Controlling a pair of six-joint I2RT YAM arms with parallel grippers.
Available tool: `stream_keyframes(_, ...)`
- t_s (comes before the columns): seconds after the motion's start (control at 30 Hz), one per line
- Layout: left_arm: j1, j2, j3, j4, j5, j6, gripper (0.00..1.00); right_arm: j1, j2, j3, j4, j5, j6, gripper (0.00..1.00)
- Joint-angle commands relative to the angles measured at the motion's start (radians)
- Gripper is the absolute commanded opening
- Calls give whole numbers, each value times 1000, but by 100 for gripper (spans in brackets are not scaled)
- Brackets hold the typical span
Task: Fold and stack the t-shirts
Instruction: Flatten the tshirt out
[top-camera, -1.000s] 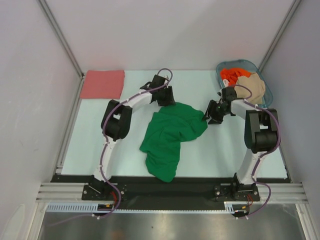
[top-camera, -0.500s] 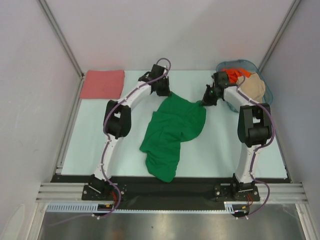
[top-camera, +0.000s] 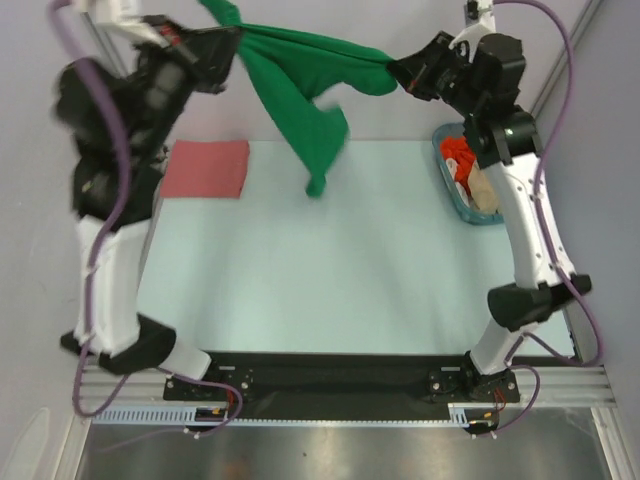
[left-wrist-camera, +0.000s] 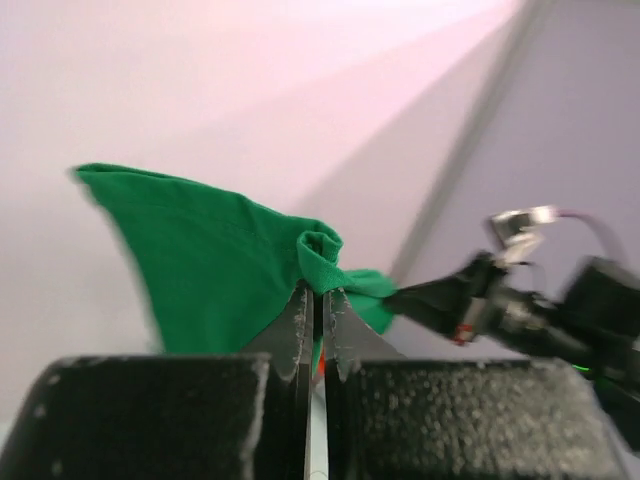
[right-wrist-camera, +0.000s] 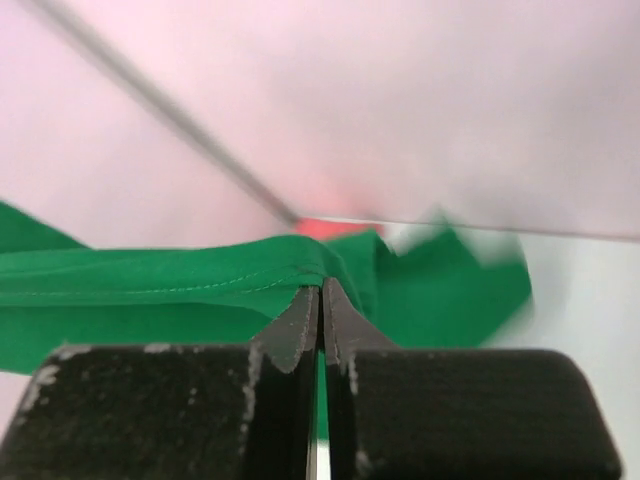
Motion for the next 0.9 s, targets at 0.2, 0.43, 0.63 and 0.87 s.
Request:
stream_keyframes(0.2,-77,-436,-594,153,69,-111,0,-64,-355,-529,34,63,46,0)
stream_keyframes(0.43,-314,-424,-1141,284,57,-176,1,-201,-321,-971,97,18,-12,6)
stream_keyframes(0.63,-615,-147,-1221,356,58,-232,20,-277,-157,-986,-68,145,-198,10)
stream_keyframes(0.87,-649,-110,-1087,215,83,-151,78,-336,-94,-867,-248,287,-282,44)
